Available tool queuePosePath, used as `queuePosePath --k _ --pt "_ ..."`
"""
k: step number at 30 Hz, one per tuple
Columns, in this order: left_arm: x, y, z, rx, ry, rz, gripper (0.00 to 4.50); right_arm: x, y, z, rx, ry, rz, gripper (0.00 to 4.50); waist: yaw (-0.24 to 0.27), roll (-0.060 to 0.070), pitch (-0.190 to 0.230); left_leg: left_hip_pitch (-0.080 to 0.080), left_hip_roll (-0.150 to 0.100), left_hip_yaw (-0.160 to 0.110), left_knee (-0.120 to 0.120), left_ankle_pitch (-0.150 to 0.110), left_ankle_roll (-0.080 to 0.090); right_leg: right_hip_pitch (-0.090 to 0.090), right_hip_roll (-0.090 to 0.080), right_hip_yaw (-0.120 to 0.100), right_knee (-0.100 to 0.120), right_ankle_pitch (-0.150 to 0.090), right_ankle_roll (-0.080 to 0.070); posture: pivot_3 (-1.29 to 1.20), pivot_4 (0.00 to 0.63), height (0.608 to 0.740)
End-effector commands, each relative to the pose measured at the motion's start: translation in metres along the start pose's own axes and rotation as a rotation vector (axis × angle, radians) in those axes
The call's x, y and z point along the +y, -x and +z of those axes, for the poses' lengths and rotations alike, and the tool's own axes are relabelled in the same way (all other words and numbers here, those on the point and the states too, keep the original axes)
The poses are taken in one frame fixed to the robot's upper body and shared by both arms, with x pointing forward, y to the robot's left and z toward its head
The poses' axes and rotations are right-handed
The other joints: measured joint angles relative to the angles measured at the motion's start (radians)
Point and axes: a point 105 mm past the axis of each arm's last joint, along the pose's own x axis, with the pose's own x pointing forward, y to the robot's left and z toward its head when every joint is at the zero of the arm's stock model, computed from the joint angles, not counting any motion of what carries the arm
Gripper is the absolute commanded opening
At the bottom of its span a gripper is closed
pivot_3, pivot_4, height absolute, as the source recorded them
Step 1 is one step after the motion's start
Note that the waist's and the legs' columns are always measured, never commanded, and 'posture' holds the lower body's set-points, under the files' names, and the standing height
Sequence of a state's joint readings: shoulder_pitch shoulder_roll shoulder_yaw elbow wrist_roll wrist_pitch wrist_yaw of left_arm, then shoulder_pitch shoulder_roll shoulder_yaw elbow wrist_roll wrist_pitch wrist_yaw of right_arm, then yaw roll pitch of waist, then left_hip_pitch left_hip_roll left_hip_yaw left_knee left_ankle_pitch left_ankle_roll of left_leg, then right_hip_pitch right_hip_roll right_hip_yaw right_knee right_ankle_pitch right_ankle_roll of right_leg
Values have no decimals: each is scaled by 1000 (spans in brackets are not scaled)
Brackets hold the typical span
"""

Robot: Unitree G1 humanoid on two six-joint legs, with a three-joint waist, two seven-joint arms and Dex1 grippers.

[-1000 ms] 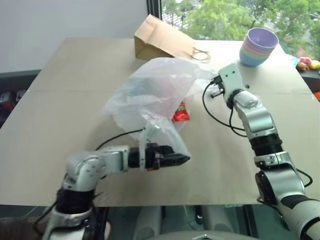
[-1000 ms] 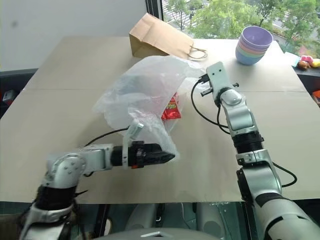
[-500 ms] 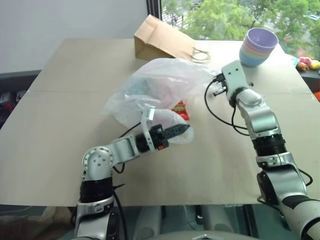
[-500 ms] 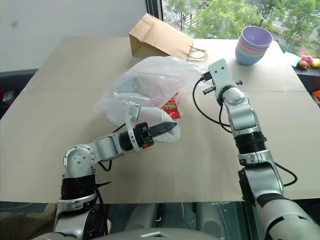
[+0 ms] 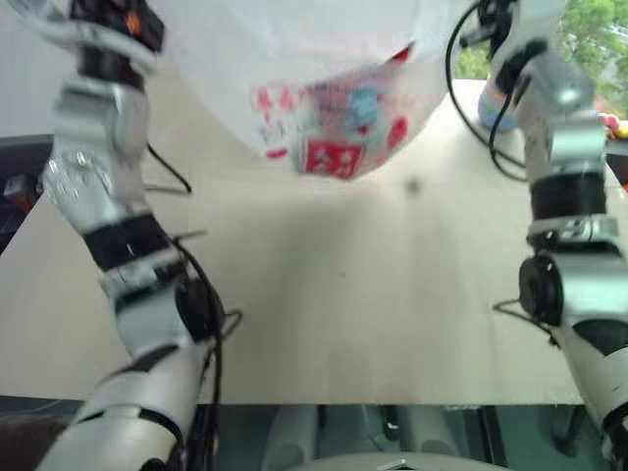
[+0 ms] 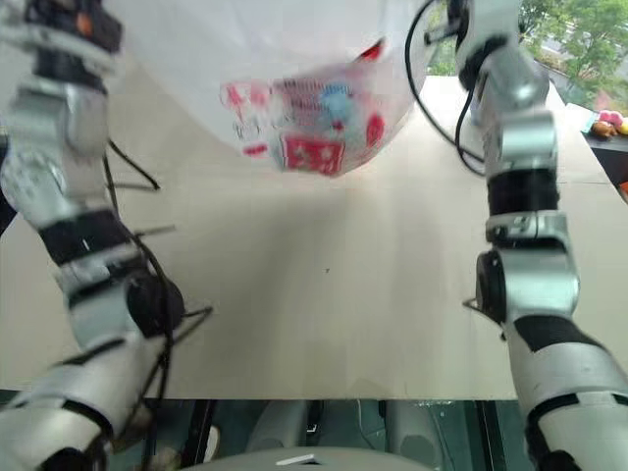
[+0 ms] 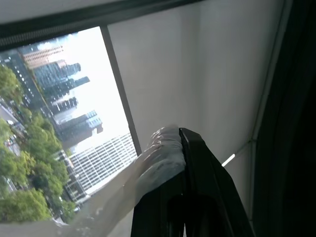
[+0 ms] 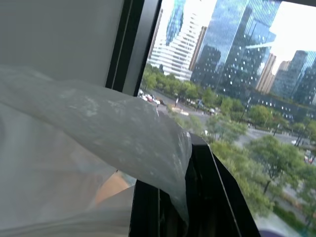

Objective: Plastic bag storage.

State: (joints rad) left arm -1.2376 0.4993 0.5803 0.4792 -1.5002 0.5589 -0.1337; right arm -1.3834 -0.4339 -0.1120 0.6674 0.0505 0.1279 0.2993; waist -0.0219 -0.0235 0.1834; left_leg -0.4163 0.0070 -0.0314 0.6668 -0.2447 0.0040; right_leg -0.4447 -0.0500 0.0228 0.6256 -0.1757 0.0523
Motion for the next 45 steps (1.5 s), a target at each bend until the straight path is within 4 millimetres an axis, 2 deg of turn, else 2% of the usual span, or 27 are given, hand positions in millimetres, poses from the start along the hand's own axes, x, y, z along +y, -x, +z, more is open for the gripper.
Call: queuePosePath --k 1,4,6,9,12,15,18,19,20,23,25,28,30,33,36,38,39,41,43,45 --pt "-9 -19 1 27 -97 -58 26 -37 5 25 -48 86 -57 0 6 0 0 0 0 0 -2 0 0 0 0 -1 -1 0 0 0 150 740" --pt "-3 -25 -16 112 -130 -71 26 -53 14 28 -31 176 -70 0 4 0 0 -1 -1 0 -4 0 0 0 -1 0 -3 0 0 0 150 740" --pt "2 -22 -30 183 -146 -76 26 -63 24 26 -6 225 -75 0 4 0 0 -2 -1 1 -5 0 0 -2 -2 0 -2 -1 1 0 150 740" --pt "24 2 -49 300 -201 -23 26 -60 50 16 28 237 -32 0 -1 1 0 -2 0 1 -5 0 0 -3 -2 1 -1 -1 1 0 150 740" --pt "41 41 -71 456 -322 4 26 -44 83 -1 82 265 24 0 -18 1 0 -1 0 2 -6 0 0 -4 -1 3 1 -1 1 0 150 740" --pt "52 79 -89 575 -411 40 26 -20 126 -21 150 237 93 0 -20 1 0 0 1 3 -5 0 0 -4 -1 4 2 -1 1 0 150 740" --pt "76 161 -121 820 -489 138 26 20 210 -77 383 208 176 0 -12 1 -5 0 1 3 -3 -1 1 -3 -1 3 0 -1 1 0 150 740" --pt "78 182 -128 857 -466 169 26 30 232 -86 437 189 190 0 -10 3 -8 3 2 3 -4 -3 4 -2 -1 4 1 -2 1 0 150 740" --pt "83 195 -130 868 -475 210 26 36 245 -91 469 163 188 0 -8 4 -7 3 1 4 -6 -3 4 -1 -2 5 0 -3 1 0 150 740" --pt "101 227 -135 903 -541 308 26 60 269 -104 531 88 219 0 -4 5 -5 1 0 7 1 -3 5 -3 -3 8 1 -3 3 0 150 740" --pt "109 238 -137 926 -578 347 26 73 280 -112 559 89 278 0 -4 4 -6 4 1 7 6 -2 7 2 -1 8 1 -4 4 0 150 740" --pt "106 243 -136 939 -645 327 26 83 299 -122 598 85 355 0 -8 3 -7 29 4 4 5 -5 2 26 0 4 -4 -5 4 0 150 740" --pt "97 243 -133 921 -650 298 567 82 311 -123 607 60 374 600 -10 3 -7 31 9 0 2 -5 1 30 -1 1 -9 -5 4 0 150 740" --pt "89 252 -115 922 -672 301 1749 74 326 -116 609 -21 352 1824 -10 3 -6 30 9 1 2 -5 2 29 -2 2 -8 -5 4 0 150 740" --pt "88 265 -91 950 -717 344 3195 68 339 -107 631 -76 357 3286 -11 3 -7 30 8 6 1 -7 7 27 0 3 -6 -9 1 0 150 740" --pt "83 274 -87 995 -735 326 4265 66 349 -104 658 -114 364 4278 -6 3 -7 29 8 7 0 -8 7 24 1 2 -2 -14 0 0 150 740" --pt "80 279 -87 1026 -745 309 4401 65 354 -103 669 -127 367 4295 -3 3 -7 28 8 7 0 -9 7 24 1 2 -2 -15 0 0 150 740" --pt "71 293 -89 1082 -746 295 4401 57 364 -99 637 -148 366 4295 5 3 -6 28 8 7 0 -9 7 22 0 2 -2 -15 -1 0 150 740" --pt "62 306 -94 1146 -766 252 4401 44 373 -100 651 -151 358 4295 8 3 -6 27 11 8 0 -9 7 22 -1 2 -2 -16 0 0 150 740" --pt "57 317 -98 1187 -775 224 4401 28 374 -99 638 -162 326 4295 9 2 -6 26 11 8 2 -9 7 21 -2 2 -2 -16 0 0 150 740"
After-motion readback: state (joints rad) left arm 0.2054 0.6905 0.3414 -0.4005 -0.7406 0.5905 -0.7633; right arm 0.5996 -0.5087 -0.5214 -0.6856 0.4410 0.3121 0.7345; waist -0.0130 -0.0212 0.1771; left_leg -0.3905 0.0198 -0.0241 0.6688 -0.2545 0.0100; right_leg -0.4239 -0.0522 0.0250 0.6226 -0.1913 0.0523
